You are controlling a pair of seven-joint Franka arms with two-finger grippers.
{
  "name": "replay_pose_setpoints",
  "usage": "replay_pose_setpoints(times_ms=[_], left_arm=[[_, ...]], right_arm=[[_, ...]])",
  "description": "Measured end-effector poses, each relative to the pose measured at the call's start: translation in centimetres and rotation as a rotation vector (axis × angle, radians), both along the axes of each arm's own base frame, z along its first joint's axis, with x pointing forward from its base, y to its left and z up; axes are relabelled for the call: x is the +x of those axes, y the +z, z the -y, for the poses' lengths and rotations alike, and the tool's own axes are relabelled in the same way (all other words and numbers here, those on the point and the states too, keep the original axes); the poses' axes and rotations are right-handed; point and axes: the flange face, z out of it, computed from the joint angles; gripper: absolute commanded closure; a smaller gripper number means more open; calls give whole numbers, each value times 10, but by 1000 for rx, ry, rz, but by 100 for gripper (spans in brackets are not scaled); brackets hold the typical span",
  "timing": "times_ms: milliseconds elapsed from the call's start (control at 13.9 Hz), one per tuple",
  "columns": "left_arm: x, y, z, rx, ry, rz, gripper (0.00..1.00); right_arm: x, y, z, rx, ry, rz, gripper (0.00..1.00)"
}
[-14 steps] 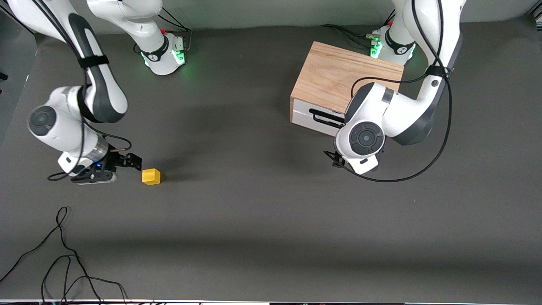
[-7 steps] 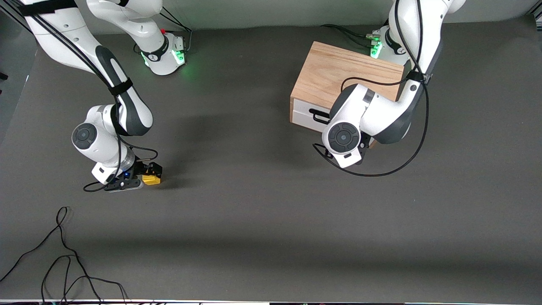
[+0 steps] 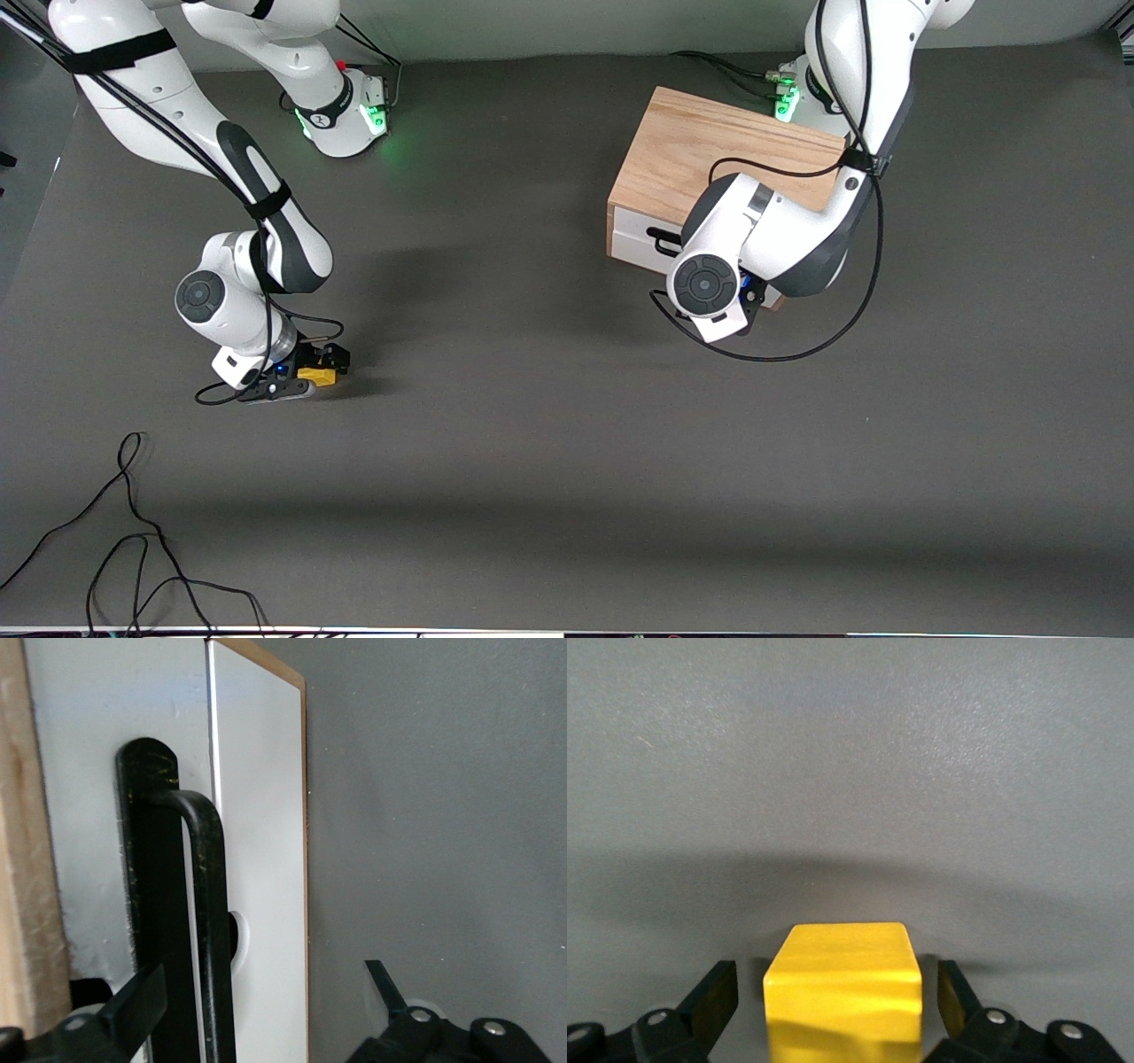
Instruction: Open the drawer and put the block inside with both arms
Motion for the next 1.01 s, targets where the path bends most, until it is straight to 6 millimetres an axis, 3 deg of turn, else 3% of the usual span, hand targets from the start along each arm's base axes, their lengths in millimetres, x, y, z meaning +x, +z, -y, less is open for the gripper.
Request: replay_pose_setpoints(times_ms=[144, 215, 646, 718, 1005], left_arm=[[-2, -3, 0, 2, -2, -2, 0], [-3, -4, 0, 1, -3, 1, 0], [-1, -11, 1, -11, 2, 23, 0], [-1, -11, 1, -11, 2, 23, 0], [2, -12, -2, -3, 0, 33, 0]], right_arm=[[0, 0, 0, 0, 0, 0, 0], [0, 0, 0, 0, 0, 1, 7], [0, 0, 1, -1, 13, 1, 93], [1, 0, 1, -1, 14, 2, 100], [2, 1, 1, -2, 21, 4, 100]])
